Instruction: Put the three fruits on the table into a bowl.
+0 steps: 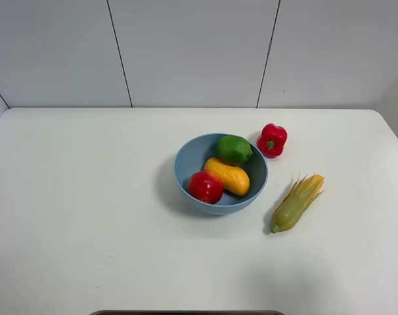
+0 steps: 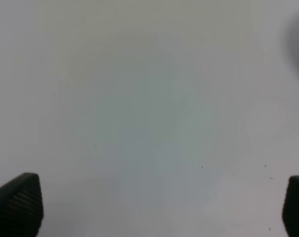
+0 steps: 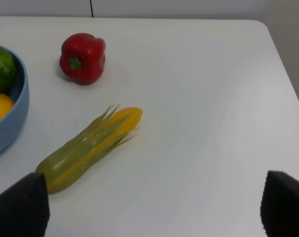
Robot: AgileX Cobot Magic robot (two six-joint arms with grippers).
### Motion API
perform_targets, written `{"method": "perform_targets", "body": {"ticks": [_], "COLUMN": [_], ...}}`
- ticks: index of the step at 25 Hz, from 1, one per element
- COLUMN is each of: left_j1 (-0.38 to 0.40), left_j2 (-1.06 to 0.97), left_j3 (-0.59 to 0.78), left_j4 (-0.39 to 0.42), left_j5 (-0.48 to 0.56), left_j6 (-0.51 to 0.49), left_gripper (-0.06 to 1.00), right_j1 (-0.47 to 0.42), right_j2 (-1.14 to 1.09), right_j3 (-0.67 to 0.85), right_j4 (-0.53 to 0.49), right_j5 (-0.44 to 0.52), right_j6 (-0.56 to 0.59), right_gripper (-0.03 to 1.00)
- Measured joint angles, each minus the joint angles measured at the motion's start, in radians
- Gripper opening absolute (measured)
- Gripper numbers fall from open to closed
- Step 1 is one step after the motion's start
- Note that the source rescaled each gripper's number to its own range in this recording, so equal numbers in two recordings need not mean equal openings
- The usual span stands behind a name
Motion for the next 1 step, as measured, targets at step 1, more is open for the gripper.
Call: {"method": "perform_targets", "body": {"ticks": [1], "left_j1": [0.0], "left_j2": [0.0], "left_j3": [0.0], "left_j4": [0.0], "left_j5": [0.0], "left_j6": [0.0], "left_gripper": [0.98], "right_j1": [0.0], "right_j2": [0.0], "right_j3": [0.0], "right_j4": [0.0], "right_j5": [0.0], "right_j6": [0.0], "right_gripper": [0.74]}}
